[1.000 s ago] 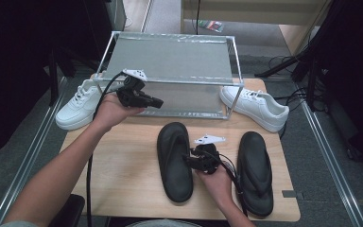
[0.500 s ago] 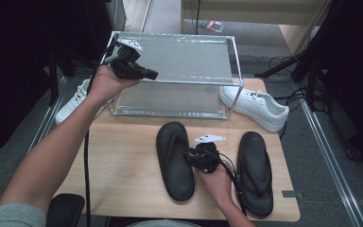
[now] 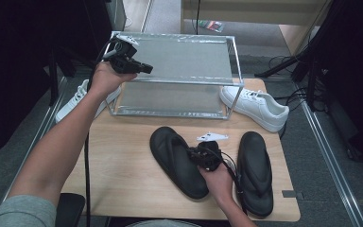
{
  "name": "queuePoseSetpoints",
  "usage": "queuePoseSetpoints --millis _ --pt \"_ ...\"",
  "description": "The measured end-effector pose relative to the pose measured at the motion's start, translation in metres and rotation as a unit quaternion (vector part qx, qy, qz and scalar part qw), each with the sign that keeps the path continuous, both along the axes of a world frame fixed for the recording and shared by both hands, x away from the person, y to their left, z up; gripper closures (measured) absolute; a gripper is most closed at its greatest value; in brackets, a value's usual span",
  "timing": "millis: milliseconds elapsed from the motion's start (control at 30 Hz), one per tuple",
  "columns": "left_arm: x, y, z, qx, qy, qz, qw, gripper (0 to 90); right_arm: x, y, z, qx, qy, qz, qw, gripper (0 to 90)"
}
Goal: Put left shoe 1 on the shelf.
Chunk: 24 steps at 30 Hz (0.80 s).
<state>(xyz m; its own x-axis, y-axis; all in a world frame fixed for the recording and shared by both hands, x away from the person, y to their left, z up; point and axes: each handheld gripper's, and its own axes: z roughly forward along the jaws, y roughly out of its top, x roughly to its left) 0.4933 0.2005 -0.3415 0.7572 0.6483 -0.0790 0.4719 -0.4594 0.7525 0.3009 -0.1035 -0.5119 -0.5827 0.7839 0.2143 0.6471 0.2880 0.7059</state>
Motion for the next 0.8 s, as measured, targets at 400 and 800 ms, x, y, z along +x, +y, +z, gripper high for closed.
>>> queuePoseSetpoints --millis 400,800 --pt "0.005 -0.001 -0.011 0.006 0.008 -0.006 0.9999 90.0 0.008 0.001 0.007 -0.002 0.012 0.000 0.9999 83.6" --pt "0.005 0.002 -0.017 -0.003 -0.001 -0.009 1.0000 89.4 0.045 0.011 0.022 0.004 -0.004 -0.023 0.9997 83.6"
